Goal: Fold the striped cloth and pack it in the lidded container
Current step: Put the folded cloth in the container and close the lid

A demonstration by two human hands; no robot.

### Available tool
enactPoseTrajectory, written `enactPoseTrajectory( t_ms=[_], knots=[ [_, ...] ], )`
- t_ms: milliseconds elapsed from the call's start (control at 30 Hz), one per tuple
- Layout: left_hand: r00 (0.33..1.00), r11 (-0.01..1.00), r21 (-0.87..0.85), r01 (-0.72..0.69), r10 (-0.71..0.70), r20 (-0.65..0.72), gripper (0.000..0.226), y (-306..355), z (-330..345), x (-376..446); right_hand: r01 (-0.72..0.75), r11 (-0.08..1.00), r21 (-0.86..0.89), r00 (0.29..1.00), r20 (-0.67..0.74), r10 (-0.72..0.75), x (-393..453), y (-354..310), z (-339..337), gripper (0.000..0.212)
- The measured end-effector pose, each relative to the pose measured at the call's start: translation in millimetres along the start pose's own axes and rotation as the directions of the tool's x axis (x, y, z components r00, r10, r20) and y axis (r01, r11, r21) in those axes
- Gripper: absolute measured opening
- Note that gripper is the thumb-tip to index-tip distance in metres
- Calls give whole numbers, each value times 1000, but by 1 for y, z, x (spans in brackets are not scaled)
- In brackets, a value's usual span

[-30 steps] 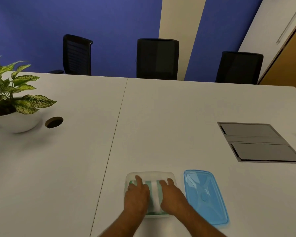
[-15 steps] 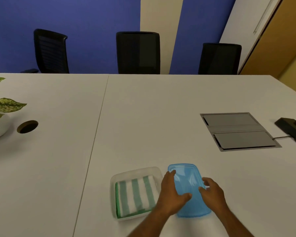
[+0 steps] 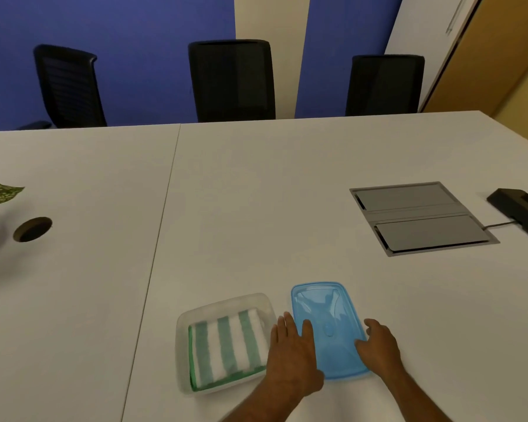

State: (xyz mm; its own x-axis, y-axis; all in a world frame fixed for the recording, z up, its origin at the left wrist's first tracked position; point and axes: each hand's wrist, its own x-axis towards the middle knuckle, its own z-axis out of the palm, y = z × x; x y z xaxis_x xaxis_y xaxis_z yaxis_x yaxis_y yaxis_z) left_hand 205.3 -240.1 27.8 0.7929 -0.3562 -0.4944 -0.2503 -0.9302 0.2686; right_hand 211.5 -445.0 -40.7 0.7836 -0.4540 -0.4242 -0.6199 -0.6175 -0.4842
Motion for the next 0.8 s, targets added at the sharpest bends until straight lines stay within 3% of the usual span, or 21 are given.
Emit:
enactPoseTrajectory(
  t_ms=[100,200,233,300,367,433,500,567,667,800],
  knots=[
    [1000,994,109,23,-24,7,94,-6,-3,-5,17,999,-51,1000,21,-16,-1,-1,2,60],
    [996,980,191,-62,72,-47,93,-8,5,-3,35,996,-79,999,28,-32,-1,-3,3,59],
    [991,986,125,-110,118,-58,95,-7,11,-1,39,995,-87,999,25,-37,-2,-3,3,60],
    [987,972,-173,-158,149,-66,105,-1,20,4,43,993,-107,999,18,-41,-2,-3,3,61],
    [996,844,-529,-87,59,-69,110,7,25,10,45,991,-128,999,19,-43,-3,-4,4,61],
    [991,661,-751,2,-102,-88,99,11,26,13,43,989,-141,999,21,-40,-3,-4,4,61],
    [976,545,-834,82,-213,-43,88,11,28,18,39,988,-151,999,25,-36,-2,-3,4,60],
    [974,454,-884,114,-225,10,86,11,31,20,36,988,-151,999,30,-31,-1,-1,4,59],
    [977,322,-940,114,-206,48,105,10,35,25,27,993,-115,999,29,-24,1,0,5,57],
    [977,169,-984,63,-212,26,112,9,30,22,42,993,111,998,-48,-37,-3,-1,1,50]
  ],
)
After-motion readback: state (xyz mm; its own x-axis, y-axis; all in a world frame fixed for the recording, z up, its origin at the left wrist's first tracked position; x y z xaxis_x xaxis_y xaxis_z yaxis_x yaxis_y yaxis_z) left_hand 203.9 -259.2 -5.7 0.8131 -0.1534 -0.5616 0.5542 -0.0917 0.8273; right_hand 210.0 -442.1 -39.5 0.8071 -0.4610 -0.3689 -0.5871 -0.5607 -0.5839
